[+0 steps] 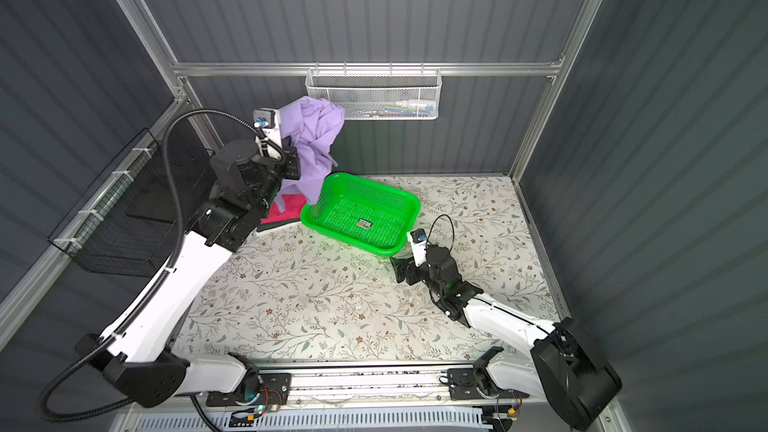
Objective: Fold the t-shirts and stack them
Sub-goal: 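Lift the shirt out with left gripper while right grasps basket rim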
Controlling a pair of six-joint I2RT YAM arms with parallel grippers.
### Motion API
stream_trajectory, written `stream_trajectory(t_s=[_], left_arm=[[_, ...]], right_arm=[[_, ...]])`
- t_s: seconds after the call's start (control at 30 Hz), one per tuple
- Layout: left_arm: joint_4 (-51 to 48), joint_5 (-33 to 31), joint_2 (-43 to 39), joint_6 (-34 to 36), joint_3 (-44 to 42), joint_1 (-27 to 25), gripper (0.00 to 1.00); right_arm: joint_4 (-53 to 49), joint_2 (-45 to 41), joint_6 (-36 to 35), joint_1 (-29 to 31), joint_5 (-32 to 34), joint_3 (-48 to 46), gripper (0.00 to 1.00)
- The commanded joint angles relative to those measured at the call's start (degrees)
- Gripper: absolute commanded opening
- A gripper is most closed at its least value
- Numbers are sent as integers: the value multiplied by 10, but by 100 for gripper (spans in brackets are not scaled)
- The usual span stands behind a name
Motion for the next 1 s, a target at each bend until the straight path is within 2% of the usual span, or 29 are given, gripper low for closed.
stream_trajectory(t_s=[0.0, 0.2, 0.3, 0.43, 0.57, 0.63, 0.73, 0.83, 0.97], left_arm=[[-51, -71, -31, 2, -78, -3, 0], [-71, -127, -126, -69, -273, -2, 0], [-114, -153, -156, -138, -332, -2, 0], [-211, -177, -151, -265, -381, 3, 0], [-241, -109, -133, -387, -437, 5, 0], [-222, -91, -143, -415, -474, 6, 0], [-207, -87, -160, -443, -513, 10, 0], [-232, -106, -166, -465, -529, 27, 0], [-227, -57, -205, -471, -567, 45, 0]], right_arm=[[-28, -3, 2, 1, -12, 23, 99], [-45, 34, 33, 9, -16, 73, 97], [-143, 99, 50, 19, -27, 194, 95], [-276, 225, 80, 58, 23, 391, 88], [-358, 356, 135, 84, 41, 574, 84], [-383, 411, 152, 98, 56, 648, 82], [-419, 490, 152, 117, 78, 750, 79], [-454, 565, 151, 134, 82, 839, 79], [-509, 662, 160, 151, 56, 978, 78]])
